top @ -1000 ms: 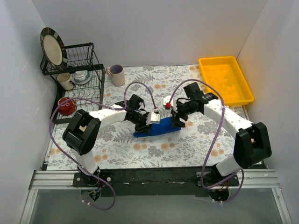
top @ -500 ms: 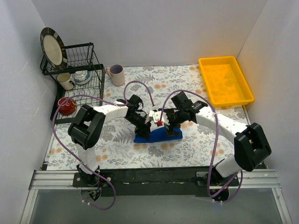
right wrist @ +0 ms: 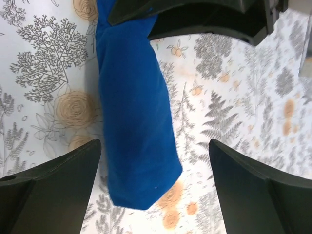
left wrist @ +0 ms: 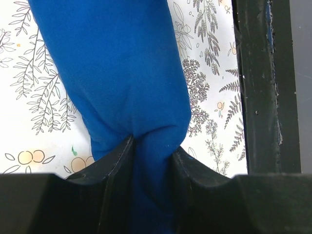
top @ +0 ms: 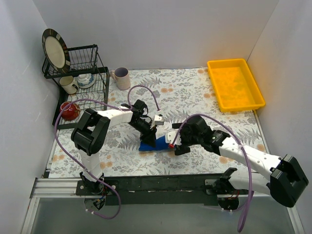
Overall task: Roll the t-shirts
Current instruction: Roll the T-shirt to the center of the board.
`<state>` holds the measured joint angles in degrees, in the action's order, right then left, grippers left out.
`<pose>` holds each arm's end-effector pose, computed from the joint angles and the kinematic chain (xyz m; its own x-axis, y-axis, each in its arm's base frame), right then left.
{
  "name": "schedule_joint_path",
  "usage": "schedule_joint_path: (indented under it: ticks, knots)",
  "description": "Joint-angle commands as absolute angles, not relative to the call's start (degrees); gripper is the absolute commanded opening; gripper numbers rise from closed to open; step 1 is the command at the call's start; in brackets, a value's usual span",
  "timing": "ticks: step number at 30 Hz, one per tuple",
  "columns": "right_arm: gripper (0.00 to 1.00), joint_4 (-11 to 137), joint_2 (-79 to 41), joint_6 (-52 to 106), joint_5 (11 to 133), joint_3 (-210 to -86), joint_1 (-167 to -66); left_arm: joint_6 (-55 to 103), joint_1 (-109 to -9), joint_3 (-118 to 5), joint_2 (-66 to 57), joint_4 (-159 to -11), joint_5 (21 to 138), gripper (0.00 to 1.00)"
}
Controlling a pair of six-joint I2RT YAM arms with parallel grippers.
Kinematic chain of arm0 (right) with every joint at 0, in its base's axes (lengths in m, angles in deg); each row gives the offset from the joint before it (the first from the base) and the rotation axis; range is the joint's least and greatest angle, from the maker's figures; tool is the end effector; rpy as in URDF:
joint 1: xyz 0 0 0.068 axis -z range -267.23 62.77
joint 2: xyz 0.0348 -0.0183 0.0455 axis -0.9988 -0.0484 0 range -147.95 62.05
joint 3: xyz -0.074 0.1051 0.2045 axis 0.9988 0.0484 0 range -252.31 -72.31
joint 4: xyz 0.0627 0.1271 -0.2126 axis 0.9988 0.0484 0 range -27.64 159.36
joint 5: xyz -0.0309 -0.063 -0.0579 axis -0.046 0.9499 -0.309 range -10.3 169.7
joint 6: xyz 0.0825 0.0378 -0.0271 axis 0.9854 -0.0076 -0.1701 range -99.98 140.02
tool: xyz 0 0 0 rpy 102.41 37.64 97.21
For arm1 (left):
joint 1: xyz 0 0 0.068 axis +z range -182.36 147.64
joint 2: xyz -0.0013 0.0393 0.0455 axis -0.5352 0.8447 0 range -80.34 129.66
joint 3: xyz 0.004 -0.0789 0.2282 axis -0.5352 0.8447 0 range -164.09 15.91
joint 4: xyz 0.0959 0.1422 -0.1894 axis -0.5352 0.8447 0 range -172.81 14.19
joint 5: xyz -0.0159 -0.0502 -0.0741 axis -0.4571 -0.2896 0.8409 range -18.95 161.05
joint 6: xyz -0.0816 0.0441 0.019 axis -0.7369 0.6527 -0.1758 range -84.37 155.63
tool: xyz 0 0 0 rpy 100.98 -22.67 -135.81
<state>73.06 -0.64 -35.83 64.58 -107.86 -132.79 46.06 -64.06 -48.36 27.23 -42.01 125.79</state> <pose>0.1782 0.2135 0.1677 0.4487 -0.6836 -0.5757 -0.8233 -0.0656 -0.5638 0.2332 -0.2262 0.0915 -0.7644 0.5950 -0.2482 0.5218 0.3450 -0.7802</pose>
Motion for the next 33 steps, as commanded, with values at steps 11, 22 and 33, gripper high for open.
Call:
schedule_joint_path:
  ticks: [11,22,33]
  knots:
    - [0.99,87.85,-18.79,-31.83,53.24,-124.51,-133.37,43.98,-64.26,-42.98,29.18,-39.57,116.84,0.30]
    - [0.99,80.04,-23.20,-31.66,54.03,-121.88,-135.65,42.22,-64.09,-42.62,29.17,-41.15,117.54,0.31]
    - [0.98,72.21,-25.13,-31.04,59.13,-118.28,-137.68,41.60,-64.09,-43.50,30.58,-41.77,118.33,0.31]
